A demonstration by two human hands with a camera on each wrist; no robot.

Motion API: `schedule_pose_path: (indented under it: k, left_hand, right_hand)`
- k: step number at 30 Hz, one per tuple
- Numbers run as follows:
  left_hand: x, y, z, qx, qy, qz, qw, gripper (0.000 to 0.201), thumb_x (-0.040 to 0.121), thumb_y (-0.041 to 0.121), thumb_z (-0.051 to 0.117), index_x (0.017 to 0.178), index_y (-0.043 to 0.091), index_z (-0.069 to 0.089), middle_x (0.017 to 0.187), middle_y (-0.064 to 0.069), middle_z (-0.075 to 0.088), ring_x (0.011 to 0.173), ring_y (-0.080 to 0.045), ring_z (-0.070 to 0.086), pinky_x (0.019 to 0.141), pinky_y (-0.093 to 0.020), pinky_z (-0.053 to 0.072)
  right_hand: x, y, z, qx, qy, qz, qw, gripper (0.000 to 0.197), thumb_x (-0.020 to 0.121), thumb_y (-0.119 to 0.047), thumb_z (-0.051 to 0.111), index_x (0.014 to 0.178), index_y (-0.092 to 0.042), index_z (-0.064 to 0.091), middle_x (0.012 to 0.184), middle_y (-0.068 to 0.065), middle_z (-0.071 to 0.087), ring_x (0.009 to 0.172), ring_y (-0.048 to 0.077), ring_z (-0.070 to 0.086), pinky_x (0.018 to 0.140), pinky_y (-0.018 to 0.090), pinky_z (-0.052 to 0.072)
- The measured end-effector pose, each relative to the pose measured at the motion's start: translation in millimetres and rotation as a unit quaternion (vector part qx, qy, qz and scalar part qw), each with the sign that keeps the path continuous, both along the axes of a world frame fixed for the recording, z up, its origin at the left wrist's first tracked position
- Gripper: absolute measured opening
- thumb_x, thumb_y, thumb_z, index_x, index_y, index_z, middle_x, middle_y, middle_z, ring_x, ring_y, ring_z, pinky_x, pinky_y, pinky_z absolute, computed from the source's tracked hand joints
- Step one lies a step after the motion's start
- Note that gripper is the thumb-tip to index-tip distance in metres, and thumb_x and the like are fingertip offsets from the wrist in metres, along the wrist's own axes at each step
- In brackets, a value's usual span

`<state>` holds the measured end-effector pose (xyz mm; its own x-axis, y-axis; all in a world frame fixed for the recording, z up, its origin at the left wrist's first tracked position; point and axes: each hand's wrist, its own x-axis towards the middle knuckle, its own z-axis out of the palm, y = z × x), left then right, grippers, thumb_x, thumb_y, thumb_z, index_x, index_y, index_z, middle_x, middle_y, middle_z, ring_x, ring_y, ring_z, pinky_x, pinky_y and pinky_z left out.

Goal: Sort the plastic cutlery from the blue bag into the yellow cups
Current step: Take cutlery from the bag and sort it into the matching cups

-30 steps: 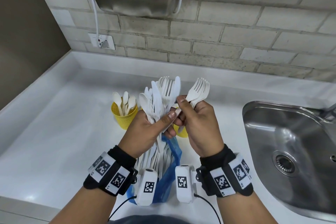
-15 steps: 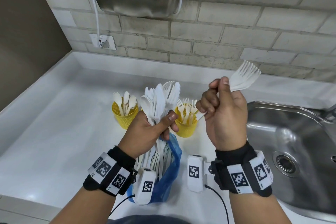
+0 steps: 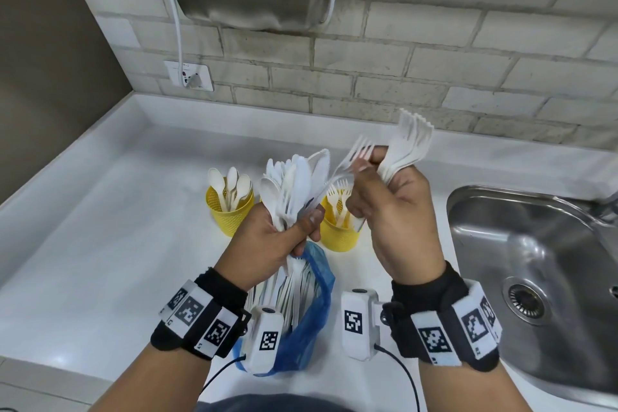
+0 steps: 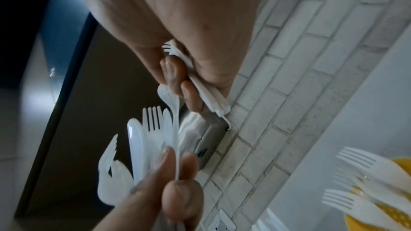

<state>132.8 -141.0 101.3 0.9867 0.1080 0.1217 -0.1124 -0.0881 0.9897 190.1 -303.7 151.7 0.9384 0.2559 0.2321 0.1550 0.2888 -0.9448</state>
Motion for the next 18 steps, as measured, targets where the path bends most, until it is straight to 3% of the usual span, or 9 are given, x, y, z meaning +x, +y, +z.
schedule_pose_path:
  k: [4,8,12,15,18]
  left_hand:
    - [1,3,0,-0.041,-0.008,0.007,0.999,0.040,0.097,0.033,0.060,0.098,-0.007,0.068,0.069,-0.003,0.064,0.054,-0.023,0.045,0.053,-0.028,0.043]
    - [3,1,3,-0.066,-0.018,0.038,0.997,0.027,0.102,0.029,0.057,0.083,0.010,0.065,0.068,-0.007,0.056,0.054,-0.024,0.042,0.052,-0.031,0.040]
    - [5,-1,2,-0.075,-0.024,0.038,0.996,0.020,0.101,0.022,0.060,0.088,0.007,0.065,0.068,-0.007,0.055,0.053,-0.023,0.041,0.050,-0.028,0.040]
    - [6,-5,1,-0.084,-0.023,0.036,0.996,0.021,0.096,0.026,0.064,0.100,0.007,0.069,0.070,-0.008,0.057,0.053,-0.021,0.043,0.050,-0.027,0.041]
    - [6,-11,2,-0.066,-0.026,0.030,0.997,0.021,0.093,0.027,0.065,0.102,0.009,0.069,0.069,-0.006,0.060,0.052,-0.020,0.042,0.050,-0.027,0.040]
  right_hand:
    - [6,-4,-1,0.135,0.134,0.007,0.982,0.029,0.105,-0.003,0.046,0.080,-0.016,0.051,0.059,-0.002,0.029,0.052,0.015,0.023,0.056,0.033,0.023]
    - [8,-5,-9,0.208,0.207,0.018,0.956,0.023,0.096,-0.005,0.053,0.076,-0.012,0.045,0.062,0.003,0.031,0.051,0.017,0.027,0.056,0.032,0.027]
    - [6,2,-12,0.209,0.193,0.023,0.958,0.012,0.084,-0.011,0.057,0.075,-0.015,0.050,0.064,0.003,0.026,0.053,0.016,0.026,0.055,0.030,0.032]
    - [3,12,-14,0.188,0.194,0.017,0.963,0.012,0.093,-0.010,0.063,0.084,-0.015,0.056,0.065,0.004,0.025,0.055,0.016,0.026,0.056,0.031,0.032]
    - [4,17,-19,0.163,0.209,-0.001,0.964,0.010,0.101,-0.014,0.060,0.095,-0.006,0.058,0.066,0.005,0.035,0.056,0.019,0.033,0.059,0.037,0.032]
